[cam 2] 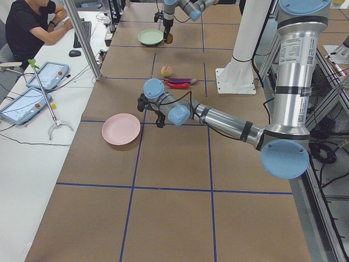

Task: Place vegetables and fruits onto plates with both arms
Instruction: 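Carry the pomegranate to the green plate while the left gripper reaches the eggplant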

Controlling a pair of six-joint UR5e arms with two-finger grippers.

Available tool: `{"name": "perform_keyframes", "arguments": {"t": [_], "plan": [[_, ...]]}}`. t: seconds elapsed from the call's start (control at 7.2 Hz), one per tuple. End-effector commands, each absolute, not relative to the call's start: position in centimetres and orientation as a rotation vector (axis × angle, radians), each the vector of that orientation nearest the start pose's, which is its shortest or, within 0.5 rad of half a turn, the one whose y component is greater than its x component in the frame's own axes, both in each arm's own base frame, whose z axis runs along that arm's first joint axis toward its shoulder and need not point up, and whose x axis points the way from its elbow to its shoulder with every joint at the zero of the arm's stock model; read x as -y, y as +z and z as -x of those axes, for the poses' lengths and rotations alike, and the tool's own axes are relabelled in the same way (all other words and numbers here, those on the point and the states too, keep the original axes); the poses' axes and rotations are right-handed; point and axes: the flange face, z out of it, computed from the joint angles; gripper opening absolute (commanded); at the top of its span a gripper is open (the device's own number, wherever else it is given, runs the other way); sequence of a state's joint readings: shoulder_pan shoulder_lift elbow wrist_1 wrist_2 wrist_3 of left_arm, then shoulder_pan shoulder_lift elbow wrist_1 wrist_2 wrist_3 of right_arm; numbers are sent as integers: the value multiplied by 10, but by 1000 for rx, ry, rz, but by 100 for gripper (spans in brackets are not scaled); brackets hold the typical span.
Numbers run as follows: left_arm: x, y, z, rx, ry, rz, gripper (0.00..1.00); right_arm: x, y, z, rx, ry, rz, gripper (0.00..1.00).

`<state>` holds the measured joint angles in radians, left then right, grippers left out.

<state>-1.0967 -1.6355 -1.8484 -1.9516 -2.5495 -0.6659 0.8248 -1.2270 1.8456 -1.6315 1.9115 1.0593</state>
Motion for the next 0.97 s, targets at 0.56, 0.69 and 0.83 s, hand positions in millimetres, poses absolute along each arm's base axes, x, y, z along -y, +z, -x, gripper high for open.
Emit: {"name": "perform_keyframes", "arguments": {"t": [0.56, 0.69, 0.83], "plan": [[371, 229, -503, -1071, 125, -209, 100, 618, 525, 219, 526, 88, -106, 98], [349, 194, -534, -992, 113, -195, 100, 617, 526, 218, 542, 88, -124, 100], [316, 185, -565, -945, 129, -245, 100, 615, 521, 220, 568, 82, -117, 100]]}}
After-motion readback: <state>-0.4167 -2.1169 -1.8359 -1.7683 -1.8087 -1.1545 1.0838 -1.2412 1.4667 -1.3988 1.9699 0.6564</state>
